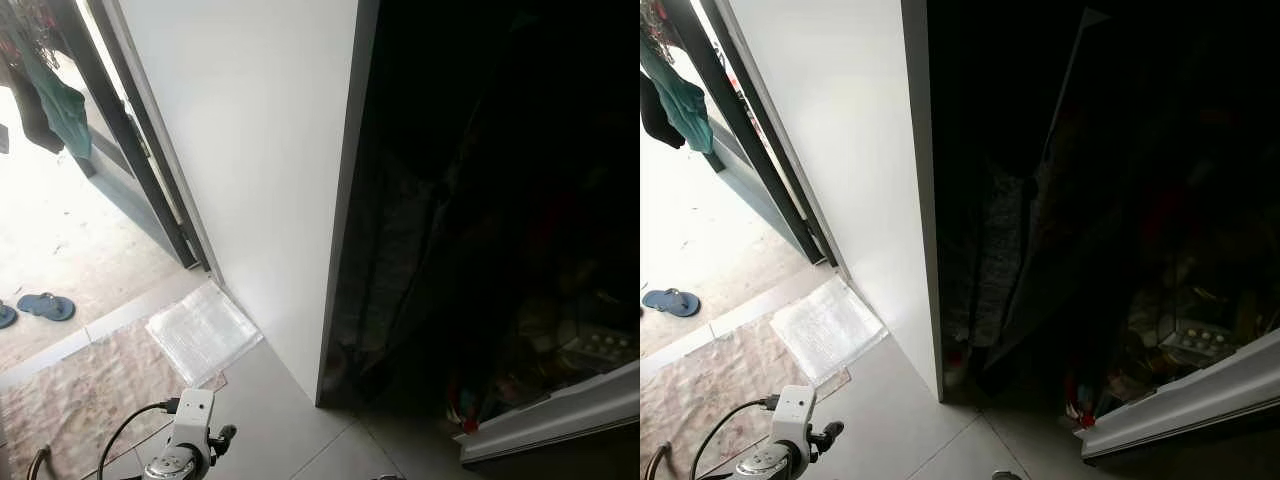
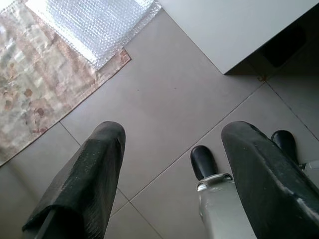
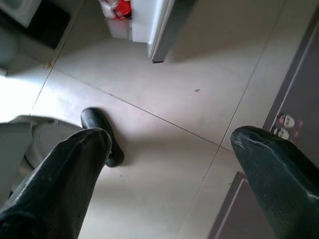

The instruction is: Restocking fridge

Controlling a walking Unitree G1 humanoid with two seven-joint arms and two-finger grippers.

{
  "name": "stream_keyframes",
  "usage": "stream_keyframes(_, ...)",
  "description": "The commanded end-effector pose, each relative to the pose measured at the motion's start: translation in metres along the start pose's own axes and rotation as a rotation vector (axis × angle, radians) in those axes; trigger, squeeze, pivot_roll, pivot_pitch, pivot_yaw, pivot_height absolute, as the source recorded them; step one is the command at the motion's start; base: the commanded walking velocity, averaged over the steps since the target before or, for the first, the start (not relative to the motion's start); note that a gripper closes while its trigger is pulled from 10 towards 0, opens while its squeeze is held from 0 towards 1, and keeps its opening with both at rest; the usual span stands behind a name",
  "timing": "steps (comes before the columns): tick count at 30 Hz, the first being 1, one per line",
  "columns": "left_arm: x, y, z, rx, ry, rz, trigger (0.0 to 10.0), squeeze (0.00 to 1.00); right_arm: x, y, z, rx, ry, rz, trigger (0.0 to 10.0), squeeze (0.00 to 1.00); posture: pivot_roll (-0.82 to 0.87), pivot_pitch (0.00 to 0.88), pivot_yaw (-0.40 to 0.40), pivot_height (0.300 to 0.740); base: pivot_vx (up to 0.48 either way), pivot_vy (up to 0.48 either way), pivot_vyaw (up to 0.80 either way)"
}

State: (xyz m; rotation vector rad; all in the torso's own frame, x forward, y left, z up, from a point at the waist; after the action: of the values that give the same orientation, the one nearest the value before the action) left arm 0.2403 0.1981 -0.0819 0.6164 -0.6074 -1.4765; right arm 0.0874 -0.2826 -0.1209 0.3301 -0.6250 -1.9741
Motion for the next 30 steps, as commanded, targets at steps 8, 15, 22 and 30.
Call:
stream_keyframes(8,-0.003,-0.011,0.002,-0.043,0.004,-0.034,10.0,0.0,0.014,-0.009,0.005,0.01,-0.13,-0.14,10.0,0.0,-0.26,0.132,0.026,0.74,0.0,0.0,0.0)
stream_keyframes(15,-0.006,-0.016,0.004,-0.057,0.008,-0.039,10.0,0.0,0.024,0.0,0.009,0.112,-0.25,-0.156,10.0,0.0,-0.27,0.13,0.034,0.74,0.0,0.0,0.0)
stream_keyframes(22,-0.009,-0.015,0.004,-0.059,0.011,-0.044,10.0,0.0,0.03,0.001,0.013,0.156,-0.332,-0.184,10.0,0.0,-0.27,0.132,0.043,0.74,0.0,0.0,0.0)
stream_keyframes(30,-0.013,-0.018,0.005,-0.071,0.014,-0.056,10.0,0.0,0.014,0.148,0.024,0.728,-0.444,-0.067,10.0,0.0,-0.28,0.128,0.049,0.74,0.0,0.0,0.0)
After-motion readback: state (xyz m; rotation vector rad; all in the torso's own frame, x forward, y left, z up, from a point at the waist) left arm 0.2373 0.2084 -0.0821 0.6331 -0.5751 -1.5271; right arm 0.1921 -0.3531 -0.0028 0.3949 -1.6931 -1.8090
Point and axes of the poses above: a point about 5 cm out from each wrist's last joint towards the gripper, its own z axis pointing back from the gripper into the wrist, its own y axis along the axis of the wrist's last joint, x = y × z, the point moved 3 cm from there along -z, pointing out of the wrist towards the gripper, and after that the axes turned 5 degrees about z, right-handed, at the moved point
